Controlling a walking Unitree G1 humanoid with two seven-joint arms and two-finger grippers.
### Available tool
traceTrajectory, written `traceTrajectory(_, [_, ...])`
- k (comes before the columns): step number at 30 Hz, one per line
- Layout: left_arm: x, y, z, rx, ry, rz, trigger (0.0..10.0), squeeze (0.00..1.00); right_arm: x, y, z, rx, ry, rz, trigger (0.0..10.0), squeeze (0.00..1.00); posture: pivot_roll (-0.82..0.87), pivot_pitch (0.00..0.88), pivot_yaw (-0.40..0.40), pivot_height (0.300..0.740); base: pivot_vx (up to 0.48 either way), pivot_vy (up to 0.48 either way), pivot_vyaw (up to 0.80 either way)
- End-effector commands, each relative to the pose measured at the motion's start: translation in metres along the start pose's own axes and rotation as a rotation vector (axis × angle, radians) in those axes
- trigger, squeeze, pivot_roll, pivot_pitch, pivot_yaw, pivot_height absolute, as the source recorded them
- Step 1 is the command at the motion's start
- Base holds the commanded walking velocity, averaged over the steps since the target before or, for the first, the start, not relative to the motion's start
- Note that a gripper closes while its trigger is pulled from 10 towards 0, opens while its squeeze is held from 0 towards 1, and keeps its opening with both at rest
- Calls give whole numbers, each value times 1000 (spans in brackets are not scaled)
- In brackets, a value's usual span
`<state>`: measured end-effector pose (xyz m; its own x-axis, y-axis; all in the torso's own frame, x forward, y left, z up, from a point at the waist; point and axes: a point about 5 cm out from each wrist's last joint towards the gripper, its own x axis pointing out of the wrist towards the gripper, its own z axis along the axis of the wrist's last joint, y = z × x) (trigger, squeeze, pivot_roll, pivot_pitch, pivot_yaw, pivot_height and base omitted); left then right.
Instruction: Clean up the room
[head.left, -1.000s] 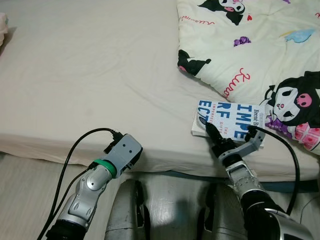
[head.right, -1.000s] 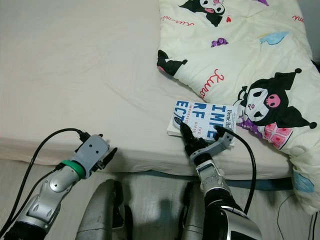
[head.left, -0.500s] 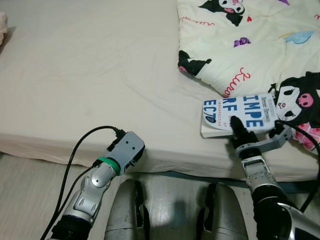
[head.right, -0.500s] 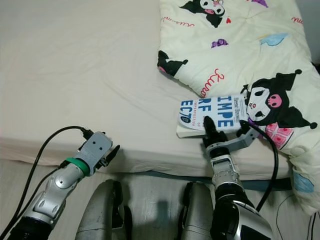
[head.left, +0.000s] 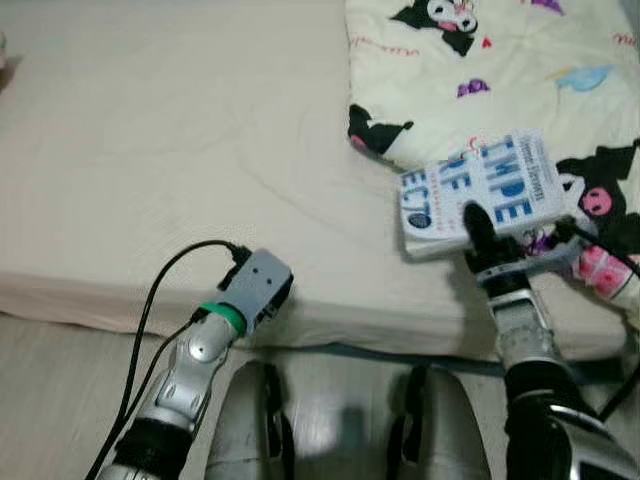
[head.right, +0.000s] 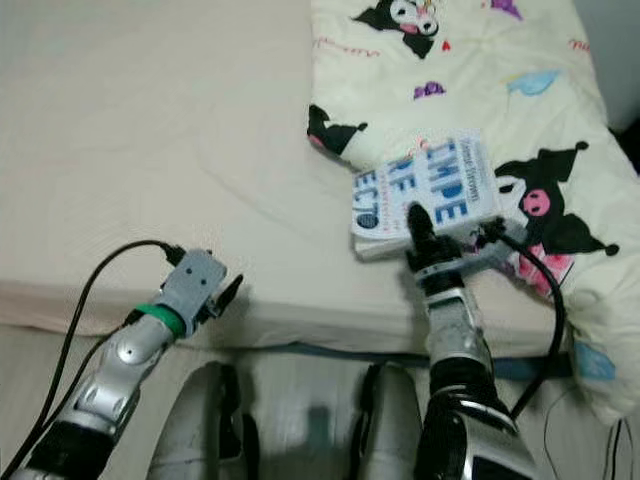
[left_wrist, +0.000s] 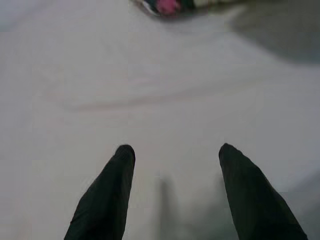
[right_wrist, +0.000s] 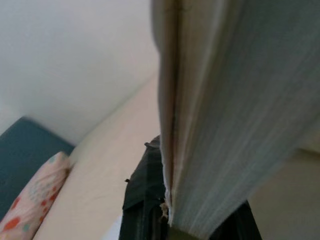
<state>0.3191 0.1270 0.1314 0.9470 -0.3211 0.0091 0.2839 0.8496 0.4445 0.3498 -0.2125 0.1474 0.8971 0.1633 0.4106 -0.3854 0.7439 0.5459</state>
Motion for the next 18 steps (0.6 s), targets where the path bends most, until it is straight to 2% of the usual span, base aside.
traceTrajectory(1, [-4,13,14,-118,-39,72,10000,0,-4,19,2,-155,17,31,3137,0,23,135,57,598,0,0,0])
traceTrajectory(2, [-4,13,14,-118,-39,72,10000,0,-4,19,2,-155,17,31,3137,0,23,135,57,598,0,0,0])
traceTrajectory(4, [-4,17,23,-177,-72,94,10000,0,-6,24,2,-231,19,10,3137,0,23,135,57,598,0,0,0])
traceTrajectory(5, [-4,17,23,-177,-72,94,10000,0,-6,24,2,-231,19,10,3137,0,23,135,57,598,0,0,0])
traceTrajectory(6, [-4,18,26,-194,-84,100,10000,0,-7,25,2,-265,23,0,10000,0,21,133,56,598,0,0,0])
traceTrajectory(7, [-4,19,32,-216,-112,114,10000,0,-11,27,0,-340,30,-27,10000,0,3,123,50,598,0,0,0])
traceTrajectory(8, [-4,19,32,-216,-112,114,10000,0,-11,27,0,-340,30,-27,10000,0,3,123,50,598,0,0,0])
traceTrajectory(9, [-4,22,38,-233,-134,134,10000,0,-18,28,0,-453,31,-53,10000,0,-7,118,50,598,0,0,0])
traceTrajectory(10, [-4,22,38,-233,-134,134,10000,0,-18,28,0,-453,31,-53,10000,0,-7,118,50,598,0,0,0])
traceTrajectory(12, [-3,28,41,-263,-139,179,10000,0,-30,31,4,-640,16,-86,10000,0,-22,113,51,603,0,0,0])
traceTrajectory(13, [-3,30,40,-268,-129,194,10000,0,-33,32,6,-678,3,-84,10000,0,-22,113,51,608,0,0,0])
traceTrajectory(14, [-3,30,40,-268,-129,194,10000,0,-33,32,6,-678,3,-84,10000,0,-22,113,51,608,0,0,0])
traceTrajectory(15, [-2,34,34,-302,-94,238,10000,0,-38,33,9,-743,3,-98,10000,0,-30,109,51,618,0,0,0])
traceTrajectory(17, [-2,34,34,-302,-94,238,10000,0,-38,33,9,-743,3,-98,10000,0,-30,109,51,618,0,0,0])
traceTrajectory(18, [-1,36,32,-327,-79,254,10000,0,-39,33,9,-751,13,-120,10000,0,-31,107,49,623,0,0,0])
